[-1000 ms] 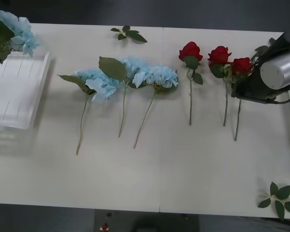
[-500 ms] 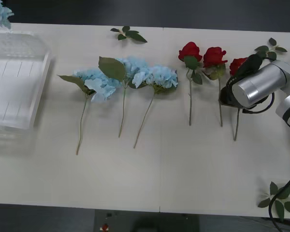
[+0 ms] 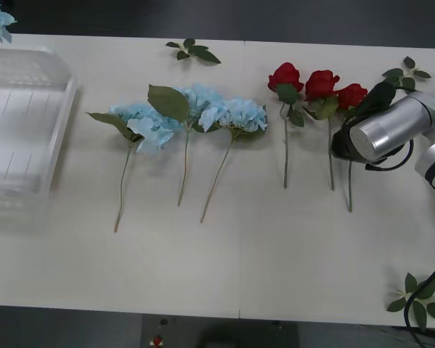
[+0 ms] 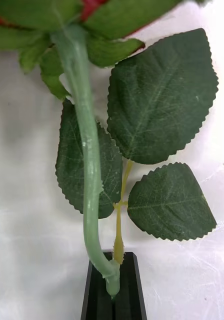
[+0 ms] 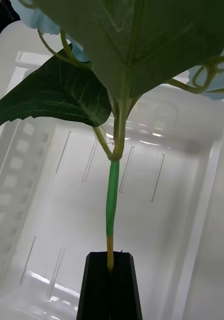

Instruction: Put the red flowers into the right box and the blue flowers into the left box

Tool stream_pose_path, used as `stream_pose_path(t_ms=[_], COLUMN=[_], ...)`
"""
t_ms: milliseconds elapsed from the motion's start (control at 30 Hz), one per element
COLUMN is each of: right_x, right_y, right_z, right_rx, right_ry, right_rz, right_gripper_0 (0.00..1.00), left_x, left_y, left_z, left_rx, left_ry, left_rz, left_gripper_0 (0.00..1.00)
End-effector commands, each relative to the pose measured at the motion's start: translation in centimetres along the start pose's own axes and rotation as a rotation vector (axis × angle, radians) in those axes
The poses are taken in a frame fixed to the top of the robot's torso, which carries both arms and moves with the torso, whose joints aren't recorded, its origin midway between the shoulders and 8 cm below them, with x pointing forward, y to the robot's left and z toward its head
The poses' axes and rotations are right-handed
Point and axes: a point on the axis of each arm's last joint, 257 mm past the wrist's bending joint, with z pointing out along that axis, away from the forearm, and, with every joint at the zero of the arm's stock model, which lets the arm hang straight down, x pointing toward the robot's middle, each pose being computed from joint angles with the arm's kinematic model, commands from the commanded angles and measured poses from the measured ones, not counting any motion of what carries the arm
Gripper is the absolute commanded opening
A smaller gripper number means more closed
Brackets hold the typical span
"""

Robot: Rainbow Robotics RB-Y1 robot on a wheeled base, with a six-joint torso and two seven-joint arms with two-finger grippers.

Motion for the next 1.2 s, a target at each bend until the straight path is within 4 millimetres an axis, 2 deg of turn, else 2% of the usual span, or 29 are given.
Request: stream_pose_path(t_ms=[33,133,233,267,300,333,433,533,600,700,733,767,800,833,900,933,1200], right_x=[-4.1,-6.3,-7.8,-7.9,-7.9,-7.9,-7.8,-7.6,-7.8,-8.2,-8.6,-8.8,-9.0,-9.1,-9.6,-9.7,-11.9], right_y=[-1.2,-2.9,-5.5,-6.6,-7.0,-8.1,-10.0,-12.3,-13.5,-15.1,-16.3,-16.9,-18.4,-19.0,-21.5,-22.1,-32.0], right_z=[-3.2,-7.3,-12.6,-14.6,-15.6,-17.7,-21.8,-24.6,-25.6,-26.0,-25.9,-25.7,-25.1,-24.9,-23.6,-23.3,-19.9], right_rx=[-0.014,-0.037,-0.044,-0.049,-0.057,-0.072,-0.095,-0.093,-0.087,-0.066,-0.044,-0.034,-0.011,-0.004,0.022,0.025,0.148], right_ry=[-0.033,-0.008,0.017,0.035,0.049,0.071,0.099,0.113,0.117,0.115,0.107,0.105,0.106,0.105,0.099,0.097,0.008], right_rz=[0.065,0.047,-0.001,-0.008,-0.005,0.0,-0.008,-0.005,0.009,0.029,0.039,0.044,0.029,0.024,0.013,0.012,-0.099], right_gripper_0=[0.0,0.0,0.0,0.0,0.0,0.0,0.0,0.0,0.0,0.0,0.0,0.0,0.0,0.0,0.0,0.0,0.01], left_x=[-2.4,-2.4,-3.1,-3.5,-3.7,-4.2,-4.8,-4.9,-3.8,-2.5,-1.9,-1.5,-0.8,-0.6,-0.1,0.0,0.8], left_y=[1.5,1.2,1.1,1.1,1.1,0.9,0.8,0.4,0.5,2.6,3.8,4.2,5.1,5.5,6.3,6.3,6.2], left_z=[0.3,1.3,2.3,2.6,2.8,3.0,3.4,3.2,3.4,3.7,4.0,4.2,4.5,4.6,4.9,4.9,5.1], left_rx=[-0.015,-0.001,0.025,0.035,0.04,0.047,0.037,0.039,0.037,-0.008,-0.028,-0.035,-0.051,-0.057,-0.07,-0.07,-0.054], left_ry=[-0.073,-0.099,-0.158,-0.185,-0.199,-0.22,-0.22,-0.198,-0.156,-0.115,-0.102,-0.096,-0.083,-0.079,-0.069,-0.068,-0.049], left_rz=[-0.06,-0.063,-0.07,-0.069,-0.071,-0.068,-0.059,-0.07,-0.088,-0.109,-0.124,-0.126,-0.141,-0.146,-0.169,-0.172,-0.233], left_gripper_0=[0.0,0.0,0.0,0.0,0.0,0.0,0.0,0.0,0.0,0.0,0.0,0.0,0.0,0.0,0.0,0.0,0.0])
